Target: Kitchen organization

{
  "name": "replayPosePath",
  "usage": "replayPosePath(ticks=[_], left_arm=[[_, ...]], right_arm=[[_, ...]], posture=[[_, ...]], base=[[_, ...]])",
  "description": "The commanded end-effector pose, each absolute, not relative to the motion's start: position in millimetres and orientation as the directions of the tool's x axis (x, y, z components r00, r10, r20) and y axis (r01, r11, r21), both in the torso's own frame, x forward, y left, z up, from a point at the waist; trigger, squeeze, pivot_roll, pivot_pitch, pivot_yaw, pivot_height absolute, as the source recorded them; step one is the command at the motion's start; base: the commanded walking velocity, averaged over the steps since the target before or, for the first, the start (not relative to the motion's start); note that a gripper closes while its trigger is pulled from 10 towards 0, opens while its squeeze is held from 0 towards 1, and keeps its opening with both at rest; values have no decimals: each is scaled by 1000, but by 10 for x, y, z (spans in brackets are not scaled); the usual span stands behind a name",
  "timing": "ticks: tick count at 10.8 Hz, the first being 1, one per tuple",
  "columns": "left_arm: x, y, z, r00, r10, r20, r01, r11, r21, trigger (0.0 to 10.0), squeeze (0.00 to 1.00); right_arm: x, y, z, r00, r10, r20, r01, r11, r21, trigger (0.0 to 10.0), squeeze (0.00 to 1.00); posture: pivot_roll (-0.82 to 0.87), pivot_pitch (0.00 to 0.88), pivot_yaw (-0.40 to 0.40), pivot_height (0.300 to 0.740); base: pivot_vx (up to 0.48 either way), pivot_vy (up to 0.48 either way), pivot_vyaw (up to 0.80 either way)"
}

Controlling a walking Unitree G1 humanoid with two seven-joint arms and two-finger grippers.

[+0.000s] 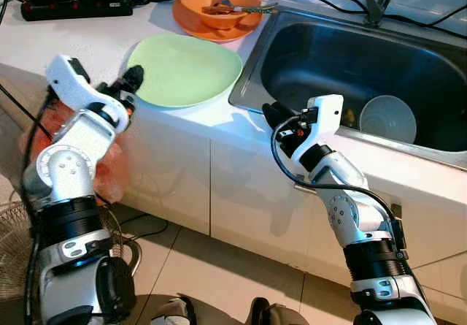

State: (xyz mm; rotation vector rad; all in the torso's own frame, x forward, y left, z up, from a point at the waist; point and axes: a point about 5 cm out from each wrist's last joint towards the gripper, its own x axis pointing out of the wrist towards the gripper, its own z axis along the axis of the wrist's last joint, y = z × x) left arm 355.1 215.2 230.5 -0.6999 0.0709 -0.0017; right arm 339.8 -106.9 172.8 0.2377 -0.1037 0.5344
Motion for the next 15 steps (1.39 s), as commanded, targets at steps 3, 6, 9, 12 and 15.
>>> replayPosePath(ticks=[3,6,9,12,15], left_arm=[[3600,2021,2305,994,-53,-94,-24,741,-672,10000,0],[3667,1840,2284,991,-87,-101,-8,717,-697,10000,0],[3740,1687,2304,989,-117,-94,15,698,-716,10000,0],[3775,1571,2276,985,-142,-99,22,670,-742,9961,0],[3828,1506,2263,985,-140,-103,10,637,-771,10000,0]], right_arm=[[3381,-1103,1727,864,481,148,-503,841,199,10000,0],[3377,-1101,1742,863,482,151,-504,841,194,10000,0],[3374,-1098,1748,862,483,151,-505,841,193,10000,0],[3371,-1105,1749,863,482,149,-504,842,194,10000,0],[3370,-1109,1748,865,480,146,-501,843,196,10000,0]], posture=[[40,155,-31,740],[29,146,-31,740],[22,142,-29,740],[18,149,-31,740],[14,151,-31,740]], base=[[0,0,0],[0,0,0],[0,0,0],[0,0,0],[0,0,0]])
